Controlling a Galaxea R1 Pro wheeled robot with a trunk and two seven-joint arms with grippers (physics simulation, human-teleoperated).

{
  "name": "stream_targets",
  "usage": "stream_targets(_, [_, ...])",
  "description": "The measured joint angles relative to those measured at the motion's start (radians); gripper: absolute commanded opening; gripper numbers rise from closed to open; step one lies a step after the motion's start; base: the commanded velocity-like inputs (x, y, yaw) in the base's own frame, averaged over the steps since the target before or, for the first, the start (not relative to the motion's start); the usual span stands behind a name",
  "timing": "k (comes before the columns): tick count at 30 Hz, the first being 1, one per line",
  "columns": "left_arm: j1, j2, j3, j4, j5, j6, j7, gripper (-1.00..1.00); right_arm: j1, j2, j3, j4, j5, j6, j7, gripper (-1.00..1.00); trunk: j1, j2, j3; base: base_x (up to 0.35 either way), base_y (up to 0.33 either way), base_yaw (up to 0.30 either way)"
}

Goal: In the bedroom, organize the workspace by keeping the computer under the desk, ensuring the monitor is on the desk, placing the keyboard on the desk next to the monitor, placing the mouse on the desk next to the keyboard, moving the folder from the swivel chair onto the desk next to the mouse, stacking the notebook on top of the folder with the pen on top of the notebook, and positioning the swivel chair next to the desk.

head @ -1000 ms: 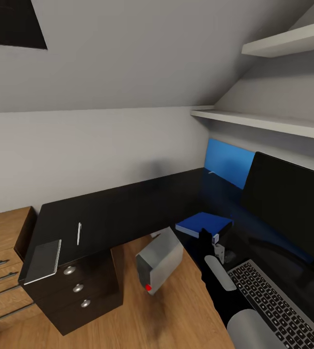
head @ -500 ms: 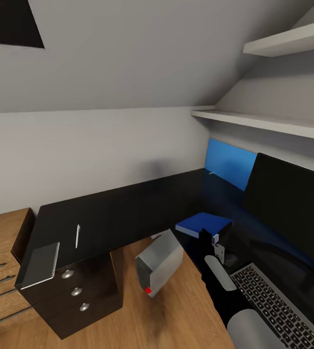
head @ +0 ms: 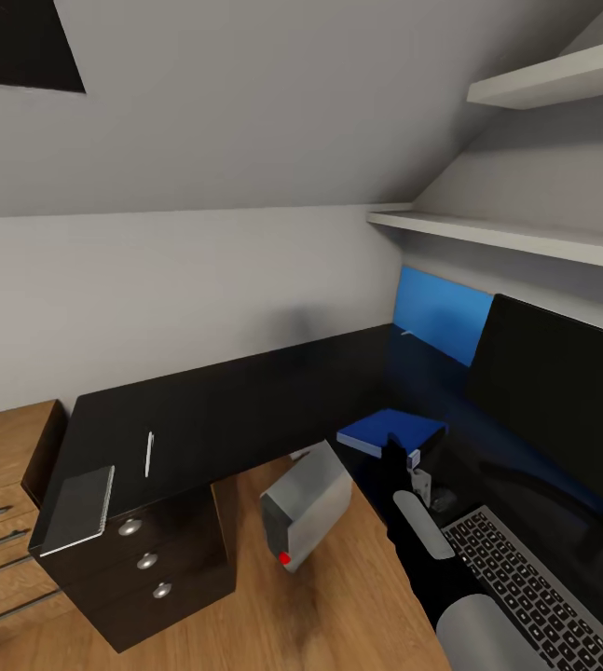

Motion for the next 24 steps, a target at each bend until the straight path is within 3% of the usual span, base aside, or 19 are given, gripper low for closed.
stream_targets(20, [0.000, -0.002, -0.002, 0.000, -0.001, 0.000, -0.006, 1.00, 0.000, 0.001, 0.001, -0.001, 0.000, -0.001, 0.003, 1.00, 0.000, 0.000, 0.000, -0.001, 0.000, 0.000])
stream_targets(24, [0.000, -0.002, -0.002, 0.001, 0.000, 0.001, -0.006, 1.00, 0.000, 0.000, 0.001, -0.001, 0.000, -0.001, 0.002, 1.00, 0.000, 0.000, 0.000, -0.153, 0.000, 0.000])
